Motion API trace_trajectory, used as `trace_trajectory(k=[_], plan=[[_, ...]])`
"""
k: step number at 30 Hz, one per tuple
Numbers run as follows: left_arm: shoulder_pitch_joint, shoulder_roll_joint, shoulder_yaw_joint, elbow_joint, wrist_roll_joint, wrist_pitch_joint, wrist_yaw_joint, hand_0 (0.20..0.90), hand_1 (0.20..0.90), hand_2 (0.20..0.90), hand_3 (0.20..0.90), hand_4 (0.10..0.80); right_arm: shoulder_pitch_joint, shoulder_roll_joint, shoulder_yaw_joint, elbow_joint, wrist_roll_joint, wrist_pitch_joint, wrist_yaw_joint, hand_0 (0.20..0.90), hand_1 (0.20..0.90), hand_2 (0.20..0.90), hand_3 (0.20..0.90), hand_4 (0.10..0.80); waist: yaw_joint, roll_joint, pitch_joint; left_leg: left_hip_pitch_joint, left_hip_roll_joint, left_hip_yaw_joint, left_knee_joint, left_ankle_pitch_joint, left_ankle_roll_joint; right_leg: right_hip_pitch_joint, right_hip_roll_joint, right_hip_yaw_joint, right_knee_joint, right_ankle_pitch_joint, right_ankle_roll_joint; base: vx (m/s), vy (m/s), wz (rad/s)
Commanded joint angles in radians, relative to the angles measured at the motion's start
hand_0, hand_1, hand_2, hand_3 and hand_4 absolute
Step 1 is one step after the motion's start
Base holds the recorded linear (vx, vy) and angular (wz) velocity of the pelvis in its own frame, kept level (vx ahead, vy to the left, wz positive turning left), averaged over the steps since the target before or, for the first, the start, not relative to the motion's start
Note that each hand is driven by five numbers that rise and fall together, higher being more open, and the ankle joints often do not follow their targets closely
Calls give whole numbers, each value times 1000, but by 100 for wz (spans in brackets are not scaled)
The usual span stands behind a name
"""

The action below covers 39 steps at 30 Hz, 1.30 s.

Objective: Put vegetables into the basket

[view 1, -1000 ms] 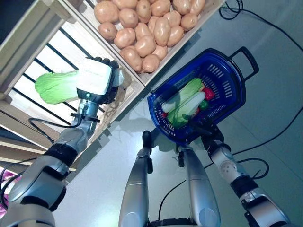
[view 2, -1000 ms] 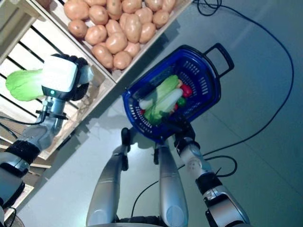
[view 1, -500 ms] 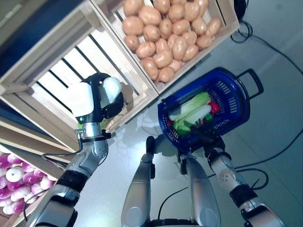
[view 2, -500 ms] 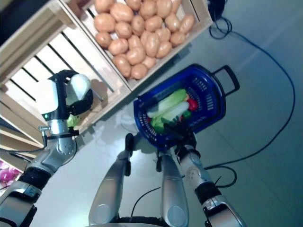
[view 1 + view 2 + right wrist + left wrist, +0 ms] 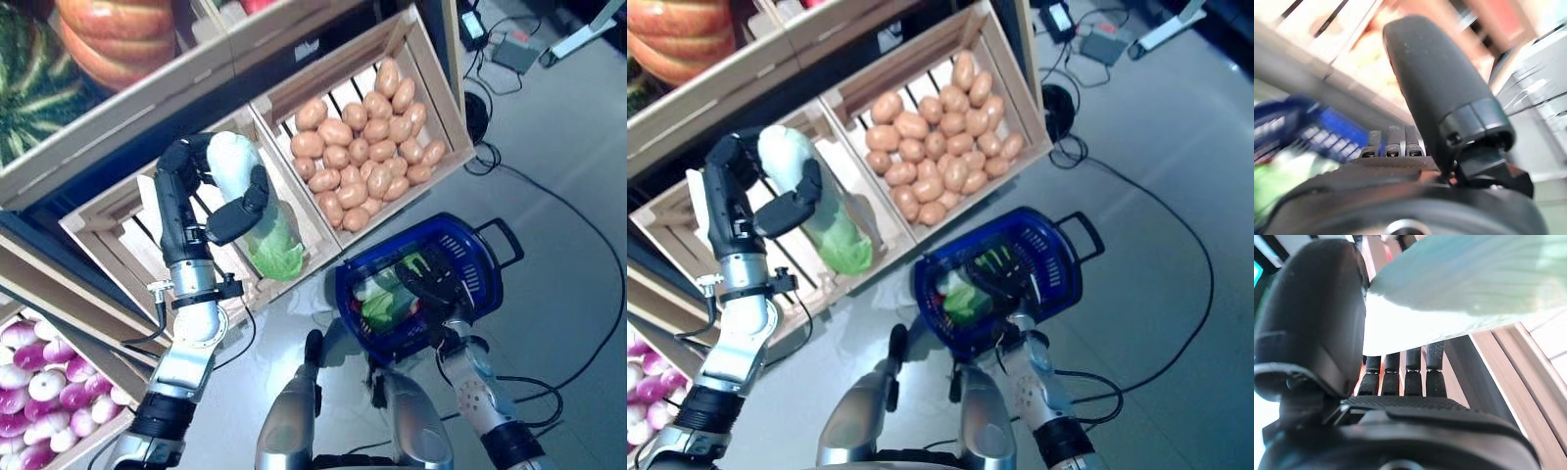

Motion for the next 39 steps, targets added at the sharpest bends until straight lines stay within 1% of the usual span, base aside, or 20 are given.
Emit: trace_trajectory(k=[1, 4, 5, 6, 9, 12, 15, 18, 21, 24, 28, 32, 35, 37, 39], plan=[[12, -8, 68, -61, -64, -102, -62, 300, 300, 300, 300, 400, 54, -8, -17, -102, -31, -83, 171, 900, 900, 900, 900, 800, -17, -24, -234, 40, -59, -8, 15, -92, -18, 138, -26, -24, -143, 48, 41, 129, -10, 4], [24, -10, 65, -60, -81, -85, -128, 300, 300, 300, 300, 400, 65, -11, -24, -144, -3, -72, 257, 900, 900, 900, 900, 800, -17, -26, -260, 77, -56, -5, -2, -98, -17, 176, -26, -22, -170, 53, 44, 93, -10, 5], [26, -6, 59, -62, -63, -72, -156, 300, 300, 300, 300, 400, 63, -14, -28, -169, 60, -43, 308, 900, 900, 900, 900, 800, -17, -27, -269, 95, -55, -3, -13, -99, -17, 195, -26, -20, -188, 58, 47, 62, -13, 10], [27, -1, 54, -65, -44, -54, -187, 300, 300, 300, 300, 400, 62, -13, -30, -181, 86, -28, 345, 900, 900, 900, 900, 800, -16, -28, -275, 104, -53, -2, -18, -101, -19, 204, -27, -22, -197, 62, 48, 43, -12, 11], [28, 25, 41, -63, -52, -30, -245, 300, 300, 300, 300, 400, 54, -36, -31, -214, 114, 7, 420, 900, 900, 900, 900, 800, -13, -29, -293, 125, -52, 0, -33, -102, -19, 228, -28, -19, -228, 75, 55, 33, -5, 6], [17, 54, 42, -59, -115, 5, -312, 300, 300, 300, 300, 400, 30, -72, -37, -242, 103, 74, 512, 900, 900, 900, 900, 800, -9, -30, -313, 150, -50, 7, -50, -104, -19, 252, -32, -20, -259, 88, 63, 34, 9, 4], [9, 55, 43, -66, -179, 17, -362, 300, 300, 300, 300, 400, 8, -101, -23, -259, 81, 134, 580, 900, 900, 900, 900, 800, 0, -33, -330, 164, -48, 10, -60, -106, -20, 266, -34, -22, -275, 93, 68, 12, 2, 1], [-2, 52, 30, -77, -219, 15, -406, 300, 300, 300, 300, 400, -13, -122, -10, -264, 79, 179, 616, 900, 900, 900, 900, 800, 7, -38, -342, 171, -46, 15, -64, -109, -21, 271, -36, -25, -279, 95, 71, 0, 0, 0], [-5, 54, 15, -99, -272, 4, -473, 300, 300, 300, 300, 400, -28, -154, 4, -276, 48, 213, 639, 900, 900, 900, 900, 800, 12, -43, -349, 179, -46, 18, -62, -115, -19, 277, -37, -24, -279, 94, 73, 0, 0, 0], [1, 53, 1, -156, -378, 15, -565, 300, 300, 300, 300, 400, -26, -190, 15, -302, 21, 259, 668, 900, 900, 900, 900, 800, 14, -47, -353, 185, -47, 23, -64, -117, -14, 279, -38, -19, -279, 96, 76, 0, 0, 0], [-13, 51, -29, -181, -430, 20, -571, 300, 300, 300, 300, 400, -43, -209, 47, -299, 22, 295, 664, 900, 900, 900, 900, 800, 15, -51, -356, 200, -48, 26, -74, -121, -11, 284, -39, -15, -282, 99, 80, 21, 10, 0], [-26, 34, -51, -198, -488, 4, -595, 300, 300, 300, 300, 400, -55, -212, 71, -289, 23, 317, 633, 900, 900, 900, 900, 800, 15, -55, -364, 206, -48, 27, -79, -122, -8, 285, -41, -9, -283, 102, 84, 29, 13, -2], [-29, 21, -60, -205, -534, 1, -621, 300, 300, 300, 300, 400, -54, -206, 80, -276, 32, 317, 601, 900, 900, 900, 900, 800, 13, -54, -369, 207, -45, 31, -85, -119, -8, 283, -42, -9, -283, 105, 87, 13, 7, -1], [-34, 12, -72, -213, -574, 1, -643, 300, 300, 300, 300, 400, -51, -188, 82, -261, 74, 314, 550, 900, 900, 900, 900, 800, 9, -54, -372, 207, -43, 34, -87, -119, -7, 279, -43, -6, -283, 108, 88, 0, 0, 0], [-37, -1, -79, -216, -592, 3, -657, 300, 300, 300, 300, 400, -50, -164, 84, -238, 89, 322, 531, 900, 900, 900, 900, 800, 8, -53, -374, 207, -42, 38, -88, -120, -6, 277, -45, -4, -283, 109, 89, 0, 0, 0]])
